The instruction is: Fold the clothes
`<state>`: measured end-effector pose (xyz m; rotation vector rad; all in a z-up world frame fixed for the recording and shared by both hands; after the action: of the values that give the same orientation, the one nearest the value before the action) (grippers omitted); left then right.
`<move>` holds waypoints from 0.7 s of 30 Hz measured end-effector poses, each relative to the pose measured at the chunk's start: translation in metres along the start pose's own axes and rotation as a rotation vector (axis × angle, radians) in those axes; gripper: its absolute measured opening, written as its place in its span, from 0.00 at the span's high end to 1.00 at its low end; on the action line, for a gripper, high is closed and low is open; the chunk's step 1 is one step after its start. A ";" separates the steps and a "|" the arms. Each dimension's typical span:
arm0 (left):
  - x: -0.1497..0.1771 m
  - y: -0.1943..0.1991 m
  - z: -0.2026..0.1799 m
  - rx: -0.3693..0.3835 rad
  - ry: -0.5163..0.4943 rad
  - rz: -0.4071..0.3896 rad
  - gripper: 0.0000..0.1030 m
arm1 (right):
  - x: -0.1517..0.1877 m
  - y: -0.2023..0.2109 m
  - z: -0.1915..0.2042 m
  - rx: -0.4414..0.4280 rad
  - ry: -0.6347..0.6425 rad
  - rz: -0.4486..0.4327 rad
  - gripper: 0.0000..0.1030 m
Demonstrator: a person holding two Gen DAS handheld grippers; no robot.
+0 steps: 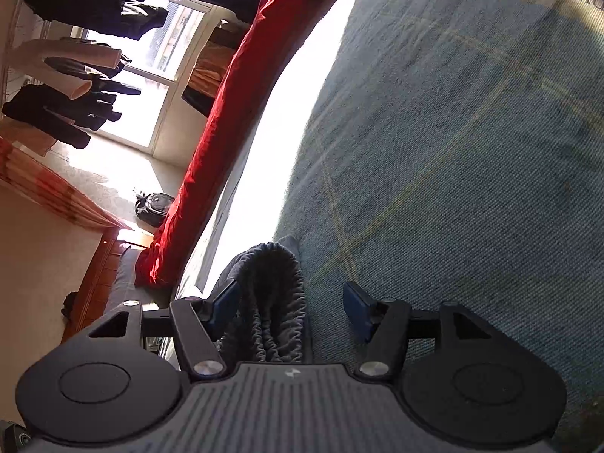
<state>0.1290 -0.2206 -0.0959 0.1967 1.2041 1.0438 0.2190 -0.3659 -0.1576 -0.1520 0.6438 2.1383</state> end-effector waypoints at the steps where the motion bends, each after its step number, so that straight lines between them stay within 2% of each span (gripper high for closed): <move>1: 0.001 0.003 -0.004 0.022 -0.001 0.000 0.55 | -0.002 0.001 0.000 0.000 -0.001 -0.009 0.35; 6: 0.003 0.028 0.010 0.096 0.124 -0.010 0.55 | 0.005 -0.014 0.010 -0.017 0.037 0.015 0.30; 8: 0.010 0.039 0.041 0.091 0.246 -0.012 0.55 | 0.009 -0.022 0.015 -0.025 0.055 0.029 0.30; 12: 0.044 0.048 0.136 -0.118 0.443 -0.006 0.50 | 0.015 -0.028 0.025 -0.029 0.126 0.034 0.31; 15: 0.098 0.034 0.220 -0.266 0.662 0.050 0.45 | 0.016 -0.029 0.030 -0.026 0.154 0.041 0.31; 17: 0.141 0.011 0.253 -0.295 0.807 0.116 0.45 | 0.015 -0.030 0.032 -0.016 0.166 0.042 0.31; 18: 0.162 0.000 0.268 -0.304 0.880 0.146 0.47 | 0.015 -0.030 0.032 -0.013 0.169 0.043 0.31; 20: 0.187 -0.020 0.275 -0.226 1.024 0.153 0.47 | 0.015 -0.028 0.033 -0.011 0.174 0.046 0.31; 21: 0.192 -0.023 0.275 -0.176 1.090 0.113 0.47 | 0.015 -0.028 0.033 -0.011 0.175 0.047 0.31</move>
<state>0.3666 0.0148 -0.1273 -0.5229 2.0620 1.3989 0.2358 -0.3253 -0.1445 -0.3357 0.7428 2.1898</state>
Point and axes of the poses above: each gripper's, at about its wrist camera, not at the fingertips, and y roughly against the way its jaws point, z to its left, x to its underside, the point moved 10 cm from there along -y, roughly the way its jaws point, and after that the axes turned 1 degree about -z, right-handed, at the moved point
